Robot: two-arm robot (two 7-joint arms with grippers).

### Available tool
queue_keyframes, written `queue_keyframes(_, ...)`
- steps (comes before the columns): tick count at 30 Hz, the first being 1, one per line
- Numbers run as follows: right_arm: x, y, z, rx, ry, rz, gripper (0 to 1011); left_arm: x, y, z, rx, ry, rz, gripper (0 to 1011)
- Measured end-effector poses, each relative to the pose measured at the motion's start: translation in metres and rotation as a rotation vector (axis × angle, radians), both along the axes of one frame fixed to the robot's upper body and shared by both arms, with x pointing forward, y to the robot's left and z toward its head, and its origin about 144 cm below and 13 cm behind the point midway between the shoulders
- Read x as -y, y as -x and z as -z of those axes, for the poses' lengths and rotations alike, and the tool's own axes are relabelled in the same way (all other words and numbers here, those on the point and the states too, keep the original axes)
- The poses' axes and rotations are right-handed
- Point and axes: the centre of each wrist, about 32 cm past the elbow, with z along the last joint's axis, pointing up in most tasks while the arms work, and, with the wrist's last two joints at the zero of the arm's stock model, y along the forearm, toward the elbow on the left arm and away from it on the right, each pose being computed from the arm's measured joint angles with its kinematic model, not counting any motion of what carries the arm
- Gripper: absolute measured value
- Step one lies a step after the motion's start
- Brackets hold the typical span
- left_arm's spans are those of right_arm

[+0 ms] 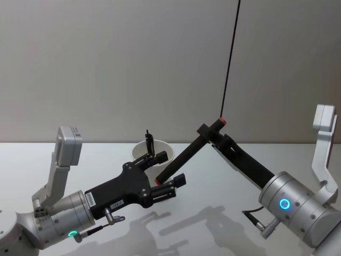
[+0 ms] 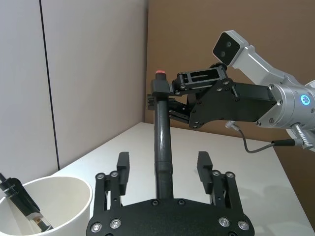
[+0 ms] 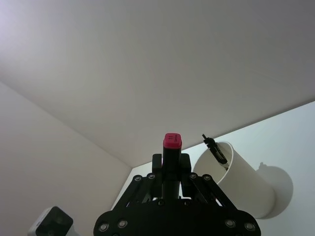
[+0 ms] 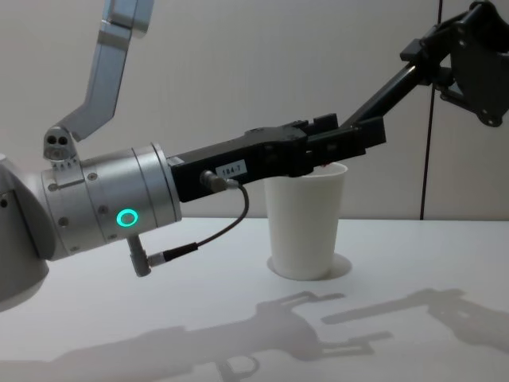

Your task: Place the pen into the pen holder.

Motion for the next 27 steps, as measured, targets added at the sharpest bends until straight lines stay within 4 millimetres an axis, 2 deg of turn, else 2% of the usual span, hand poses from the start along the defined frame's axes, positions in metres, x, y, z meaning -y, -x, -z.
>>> queue_keyframes(3, 0.000, 0.000, 0.000, 0.004, 0.003, 0.001, 198, 0.000, 0.000, 0.000, 0.000, 0.000, 0.000, 933)
queue_keyframes(6, 0.000, 0.000, 0.000, 0.012, 0.013, 0.004, 198, 0.000, 0.000, 0.000, 0.000, 0.000, 0.000, 1002)
queue_keyframes(27, 0.003, -0.016, 0.003, 0.180, 0.189, 0.100, 198, 0.000, 0.000, 0.000, 0.000, 0.000, 0.000, 1003)
